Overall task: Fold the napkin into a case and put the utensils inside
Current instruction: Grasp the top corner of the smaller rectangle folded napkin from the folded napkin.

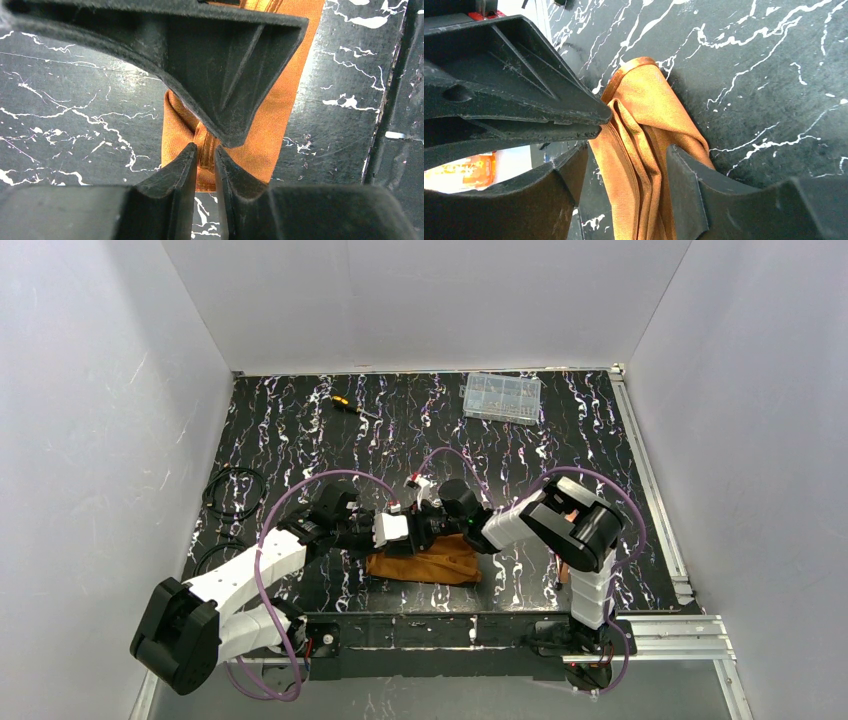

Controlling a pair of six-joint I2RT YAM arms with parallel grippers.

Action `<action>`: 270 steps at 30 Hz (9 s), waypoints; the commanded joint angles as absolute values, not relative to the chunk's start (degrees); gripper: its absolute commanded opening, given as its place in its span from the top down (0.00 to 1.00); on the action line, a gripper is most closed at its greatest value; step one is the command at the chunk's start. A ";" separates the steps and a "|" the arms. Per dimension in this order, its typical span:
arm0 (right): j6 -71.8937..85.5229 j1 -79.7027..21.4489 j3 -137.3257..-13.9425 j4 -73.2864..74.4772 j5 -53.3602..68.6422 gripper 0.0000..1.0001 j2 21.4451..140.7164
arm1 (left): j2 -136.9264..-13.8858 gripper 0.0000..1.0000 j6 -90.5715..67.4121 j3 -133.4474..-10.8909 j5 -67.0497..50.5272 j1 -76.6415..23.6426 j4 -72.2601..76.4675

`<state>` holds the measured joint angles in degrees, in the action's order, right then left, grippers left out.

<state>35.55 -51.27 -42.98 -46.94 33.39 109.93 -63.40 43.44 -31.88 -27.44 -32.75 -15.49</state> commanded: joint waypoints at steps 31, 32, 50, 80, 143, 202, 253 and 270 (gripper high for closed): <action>39.22 -54.25 -41.89 -56.61 31.66 0.99 110.62 | -64.70 0.64 37.49 -38.59 -29.29 -24.72 -19.67; 38.40 -54.45 -42.12 -54.56 30.99 0.99 110.00 | -65.25 0.64 37.59 -38.74 -29.89 -24.70 -19.93; 42.23 -57.21 -34.42 -55.18 21.85 0.99 106.30 | -71.17 0.70 36.41 -33.92 -31.89 -28.66 -12.99; 45.65 -57.13 -32.21 -55.39 17.73 0.99 106.69 | -74.68 0.81 30.96 -36.25 -21.83 -36.60 -14.67; 50.10 -54.98 -36.29 -54.46 19.19 0.99 111.85 | -72.55 0.81 38.18 -35.25 -7.81 -41.84 -15.89; 46.14 -54.27 -49.47 -43.68 21.84 0.99 114.21 | -70.03 1.00 38.37 -31.53 -16.28 -41.75 -19.72; -3.90 -41.80 -38.55 7.16 25.76 0.03 72.89 | -69.83 1.00 61.41 -26.98 -12.10 -41.74 -24.81; -20.44 -52.35 -41.52 13.36 17.77 0.03 77.65 | -67.57 1.00 62.10 -25.27 -11.62 -41.70 -23.00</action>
<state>-16.73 -51.16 -41.30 13.80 19.35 75.64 -67.00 62.50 -28.16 -12.19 -41.76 -15.42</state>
